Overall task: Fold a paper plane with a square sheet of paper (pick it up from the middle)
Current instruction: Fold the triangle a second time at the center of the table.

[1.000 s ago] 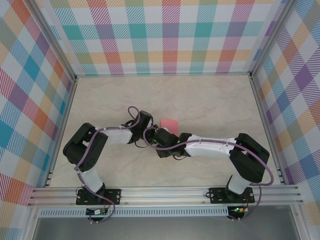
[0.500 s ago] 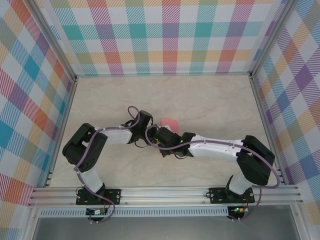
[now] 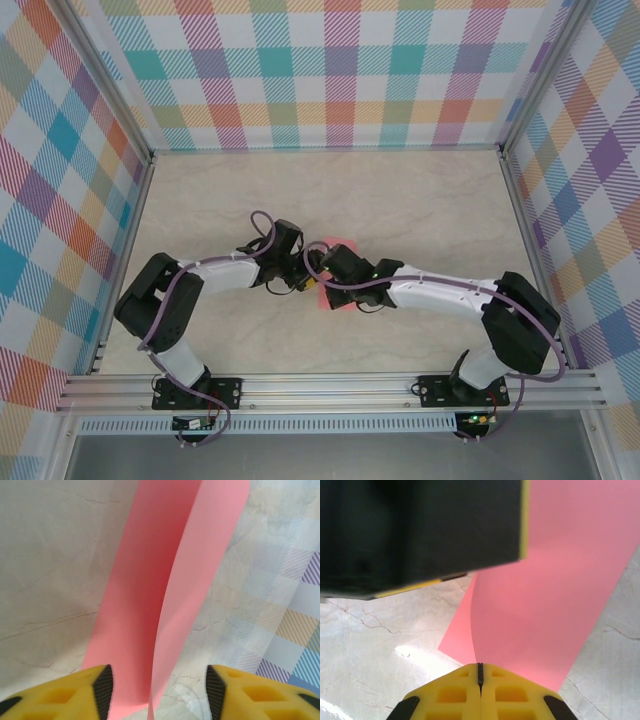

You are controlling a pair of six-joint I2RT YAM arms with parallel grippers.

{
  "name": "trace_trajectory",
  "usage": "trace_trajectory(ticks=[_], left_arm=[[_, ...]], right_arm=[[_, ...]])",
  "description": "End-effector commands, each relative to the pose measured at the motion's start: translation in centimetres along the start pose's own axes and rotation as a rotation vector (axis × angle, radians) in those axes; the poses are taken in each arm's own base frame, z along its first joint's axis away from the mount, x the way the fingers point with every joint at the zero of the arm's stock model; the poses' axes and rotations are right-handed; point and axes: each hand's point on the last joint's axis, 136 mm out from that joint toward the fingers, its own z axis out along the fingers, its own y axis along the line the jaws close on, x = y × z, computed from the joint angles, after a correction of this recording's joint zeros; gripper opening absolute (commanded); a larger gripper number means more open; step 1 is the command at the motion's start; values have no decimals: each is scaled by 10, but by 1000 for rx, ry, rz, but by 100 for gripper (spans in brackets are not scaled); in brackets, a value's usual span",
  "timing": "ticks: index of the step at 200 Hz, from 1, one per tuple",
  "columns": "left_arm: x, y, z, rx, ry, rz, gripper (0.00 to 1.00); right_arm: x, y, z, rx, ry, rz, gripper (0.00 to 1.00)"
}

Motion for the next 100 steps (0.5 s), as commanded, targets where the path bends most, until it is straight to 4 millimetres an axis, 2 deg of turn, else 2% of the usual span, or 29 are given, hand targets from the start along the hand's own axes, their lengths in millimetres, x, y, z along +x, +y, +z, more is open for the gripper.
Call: trace_trajectory(ticks=[1,28,54,100], left_arm=[[-8,-1,-22,-37,-67,16,60],[-6,4,-31,-51,-89,27,60],[-3,1,-32,-26,-82,24,63],[-1,-16,-5,47,-9,-13,64]], right_arm=[[-3,8,-6,-133,4,34,3],[-6,4,-7,-236,19,95,3],[-10,4,-11,-284,17,109,4],[-5,6,-8,-304,36,117,5]])
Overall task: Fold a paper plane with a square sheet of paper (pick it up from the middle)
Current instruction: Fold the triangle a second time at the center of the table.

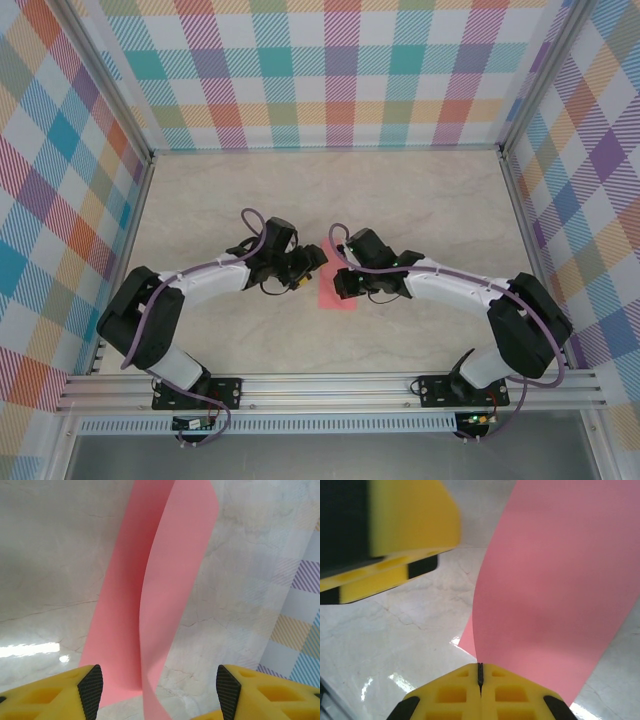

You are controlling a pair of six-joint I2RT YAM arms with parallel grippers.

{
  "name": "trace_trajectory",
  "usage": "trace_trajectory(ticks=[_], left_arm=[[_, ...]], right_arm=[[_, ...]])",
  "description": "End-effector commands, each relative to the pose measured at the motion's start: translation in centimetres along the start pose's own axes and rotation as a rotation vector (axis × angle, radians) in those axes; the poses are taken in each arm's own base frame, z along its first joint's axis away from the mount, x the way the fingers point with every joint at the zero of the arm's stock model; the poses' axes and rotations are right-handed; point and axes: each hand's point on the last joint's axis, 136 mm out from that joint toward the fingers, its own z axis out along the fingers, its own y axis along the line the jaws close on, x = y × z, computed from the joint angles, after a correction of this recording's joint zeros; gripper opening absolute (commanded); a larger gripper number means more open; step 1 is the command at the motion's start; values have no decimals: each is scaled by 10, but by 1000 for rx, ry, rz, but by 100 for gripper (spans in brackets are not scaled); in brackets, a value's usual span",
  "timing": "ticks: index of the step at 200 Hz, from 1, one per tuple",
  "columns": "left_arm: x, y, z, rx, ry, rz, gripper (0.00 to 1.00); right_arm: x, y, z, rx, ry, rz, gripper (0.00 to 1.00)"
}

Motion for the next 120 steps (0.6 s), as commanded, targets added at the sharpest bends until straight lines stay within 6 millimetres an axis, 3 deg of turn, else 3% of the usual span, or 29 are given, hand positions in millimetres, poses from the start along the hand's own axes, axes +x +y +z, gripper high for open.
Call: trace_trajectory(ticks=[1,70,120], left_arm=[[2,-7,16,32,47,-28,64],[6,-6,39,42,94,-77,62],[7,-4,46,33,114,-83,49]], right_arm=[[1,11,-3,-65,-8,-19,5],[1,14,-4,-73,-2,-36,6],[3,15,-1,-84,7,-31,7]])
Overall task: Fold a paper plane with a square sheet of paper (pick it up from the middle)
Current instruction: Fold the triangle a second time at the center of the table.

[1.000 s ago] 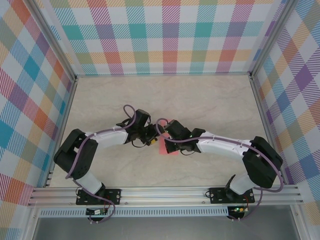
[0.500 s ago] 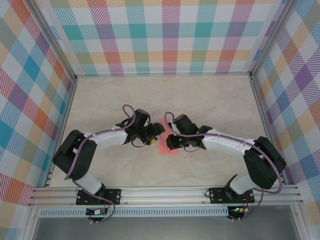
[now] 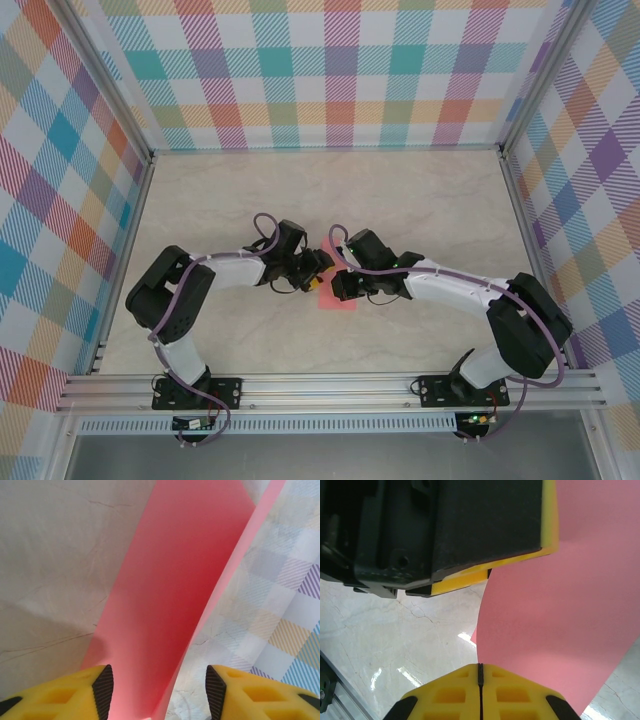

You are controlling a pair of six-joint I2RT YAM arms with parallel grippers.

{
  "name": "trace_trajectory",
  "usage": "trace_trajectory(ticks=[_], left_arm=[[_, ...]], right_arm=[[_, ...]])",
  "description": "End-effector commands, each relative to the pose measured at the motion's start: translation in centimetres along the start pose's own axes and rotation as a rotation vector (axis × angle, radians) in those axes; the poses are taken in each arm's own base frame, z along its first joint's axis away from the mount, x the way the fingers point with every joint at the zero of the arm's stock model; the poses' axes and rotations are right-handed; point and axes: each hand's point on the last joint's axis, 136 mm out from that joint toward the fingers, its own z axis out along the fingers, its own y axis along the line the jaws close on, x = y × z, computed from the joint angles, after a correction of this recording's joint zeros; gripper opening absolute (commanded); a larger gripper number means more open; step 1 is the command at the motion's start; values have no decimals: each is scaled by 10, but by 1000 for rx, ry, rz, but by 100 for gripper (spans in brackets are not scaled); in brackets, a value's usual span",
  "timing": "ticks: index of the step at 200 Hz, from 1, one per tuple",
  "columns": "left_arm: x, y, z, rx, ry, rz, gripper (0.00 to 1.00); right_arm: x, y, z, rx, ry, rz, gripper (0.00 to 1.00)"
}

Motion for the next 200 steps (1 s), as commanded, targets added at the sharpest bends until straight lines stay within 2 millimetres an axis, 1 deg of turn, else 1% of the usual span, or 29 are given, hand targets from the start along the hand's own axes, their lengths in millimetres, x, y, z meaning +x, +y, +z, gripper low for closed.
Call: trace_trajectory(ticks=[1,20,46,57,87,100,109,124,145,165,179,200], left_arm=[[3,-13,3,31,23,15,49],[3,-12,5,27,25,12,42],[3,-10,7,16,31,7,26],[3,-10,6,9,31,9,22],[2,-9,5,-5,27,7,11],[2,-10,3,-8,25,9,9],[3,-9,3,-15,27,9,9],[3,-8,3,-24,30,11,4],[3,-9,2,-22,29,10,4],[3,-10,0,-21,29,12,4],[3,-9,1,-26,31,9,4],[4,-9,0,-25,32,12,3]], right_arm=[[-2,9,-2,-42,-9,-30,7],[-2,11,-3,-47,-7,-35,8],[-2,10,-5,-38,-5,-46,10],[-3,11,-6,-41,-4,-50,11],[-4,15,-13,-41,-12,-64,19],[-4,17,-17,-31,-16,-86,25],[-4,18,-20,-19,-23,-102,31],[-2,20,-24,12,-36,-138,38],[4,23,-21,89,-40,-221,50],[10,27,-10,175,-16,-307,53],[12,25,-3,263,-17,-354,55],[9,19,1,361,-40,-378,56]])
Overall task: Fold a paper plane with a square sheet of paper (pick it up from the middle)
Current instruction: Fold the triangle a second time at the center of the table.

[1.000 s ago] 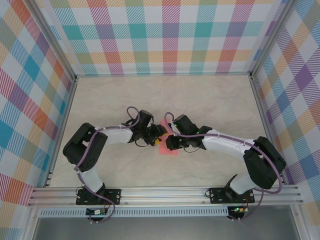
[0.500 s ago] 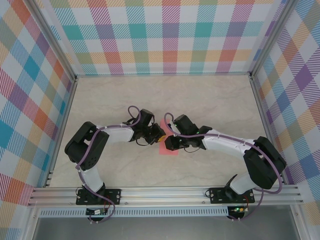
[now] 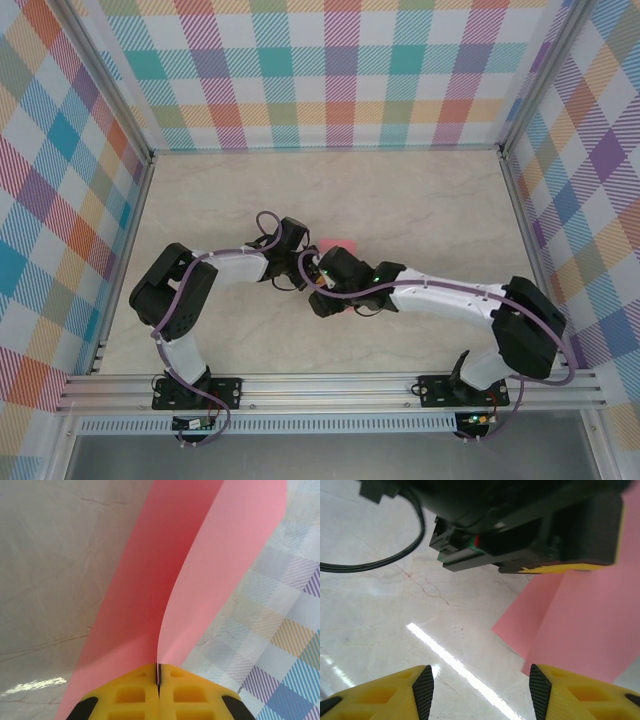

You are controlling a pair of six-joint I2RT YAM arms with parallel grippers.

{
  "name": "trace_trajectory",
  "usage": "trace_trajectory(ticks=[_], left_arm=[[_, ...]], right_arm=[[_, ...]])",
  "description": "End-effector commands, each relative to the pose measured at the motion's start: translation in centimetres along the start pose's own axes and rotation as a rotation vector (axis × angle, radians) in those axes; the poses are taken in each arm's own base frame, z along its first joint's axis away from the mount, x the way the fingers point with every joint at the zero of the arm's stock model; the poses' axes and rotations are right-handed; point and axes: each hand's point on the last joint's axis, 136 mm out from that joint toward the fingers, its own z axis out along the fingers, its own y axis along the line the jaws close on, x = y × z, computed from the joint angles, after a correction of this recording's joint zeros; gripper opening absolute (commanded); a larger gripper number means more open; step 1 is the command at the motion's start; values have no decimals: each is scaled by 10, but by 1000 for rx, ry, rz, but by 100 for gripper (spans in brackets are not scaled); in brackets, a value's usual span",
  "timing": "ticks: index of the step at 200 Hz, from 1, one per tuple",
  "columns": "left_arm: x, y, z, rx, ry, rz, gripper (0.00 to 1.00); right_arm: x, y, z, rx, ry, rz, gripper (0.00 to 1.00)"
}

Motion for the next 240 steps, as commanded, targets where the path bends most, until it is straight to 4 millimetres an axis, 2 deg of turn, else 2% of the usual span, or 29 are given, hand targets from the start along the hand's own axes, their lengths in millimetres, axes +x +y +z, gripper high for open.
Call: trace_trajectory(ticks=[1,61,79,101,153,165,185,196,211,222,240], left_arm=[[4,-7,-3,0,11,25,3],[4,-6,-2,-2,15,24,3],[5,-5,-2,-2,16,25,3],[5,-4,-2,-5,18,24,3],[5,-6,-5,-3,12,28,4],[3,-4,-7,-17,0,27,10],[2,-2,-11,-36,-17,37,13],[1,-1,-15,-51,-26,44,24],[0,1,-22,-76,-50,56,30],[-2,4,-28,-100,-77,62,43],[-6,9,-43,-141,-131,73,49]], right_arm=[[0,-21,4,188,-5,-55,56],[4,-24,16,211,7,-48,53],[2,-25,16,218,1,-43,46],[0,-27,16,237,-4,-38,33],[-6,-31,8,261,-30,-22,15],[-6,-32,6,258,-35,-18,11],[-5,-35,7,240,-27,4,7],[-4,-36,7,223,-26,22,6],[-5,-36,5,166,-31,56,6],[-6,-35,4,113,-28,80,6],[-7,-37,3,44,-22,117,6]])
